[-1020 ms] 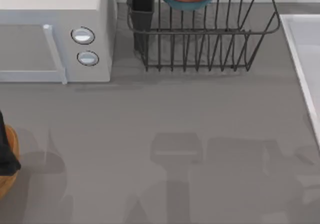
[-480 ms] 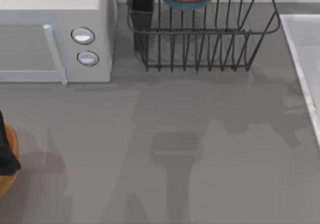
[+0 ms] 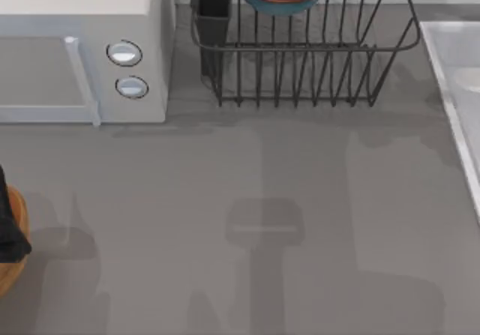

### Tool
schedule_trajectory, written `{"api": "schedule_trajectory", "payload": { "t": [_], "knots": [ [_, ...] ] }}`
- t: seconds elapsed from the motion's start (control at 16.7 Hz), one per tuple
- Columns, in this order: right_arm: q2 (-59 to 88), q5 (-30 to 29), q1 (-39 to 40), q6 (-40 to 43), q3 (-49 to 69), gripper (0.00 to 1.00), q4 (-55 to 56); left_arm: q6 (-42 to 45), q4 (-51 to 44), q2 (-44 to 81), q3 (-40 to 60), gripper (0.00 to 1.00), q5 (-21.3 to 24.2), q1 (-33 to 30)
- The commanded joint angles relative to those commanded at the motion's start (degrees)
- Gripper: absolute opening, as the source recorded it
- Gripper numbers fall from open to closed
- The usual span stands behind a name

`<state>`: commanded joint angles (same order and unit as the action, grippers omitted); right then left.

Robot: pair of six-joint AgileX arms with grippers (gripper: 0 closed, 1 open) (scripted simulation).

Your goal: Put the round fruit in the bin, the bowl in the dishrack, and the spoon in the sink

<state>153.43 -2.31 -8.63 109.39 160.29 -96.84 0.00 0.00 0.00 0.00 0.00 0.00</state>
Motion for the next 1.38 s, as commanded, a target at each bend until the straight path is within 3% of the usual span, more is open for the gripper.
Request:
{"api": "schedule_trajectory", "payload": {
  "t": [0.24, 0.6, 1.08, 1.38],
  "knots": [
    [3.9, 0.0, 0.2, -1.0, 5.6, 0.00, -1.3, 0.0, 0.0, 0.0, 0.0, 1.00, 0.0, 0.0],
    [3.4, -0.1, -0.2, -1.2, 4.5, 0.00, -0.3, 0.0, 0.0, 0.0, 0.0, 1.00, 0.0, 0.0],
    [-2.9, 0.1, 0.2, -1.2, -17.2, 0.00, 13.6, 0.0, 0.0, 0.0, 0.0, 1.00, 0.0, 0.0],
    [-4.3, 0.1, 0.2, -1.0, -20.9, 0.00, 16.9, 0.0, 0.0, 0.0, 0.0, 1.00, 0.0, 0.0]
  ]
}}
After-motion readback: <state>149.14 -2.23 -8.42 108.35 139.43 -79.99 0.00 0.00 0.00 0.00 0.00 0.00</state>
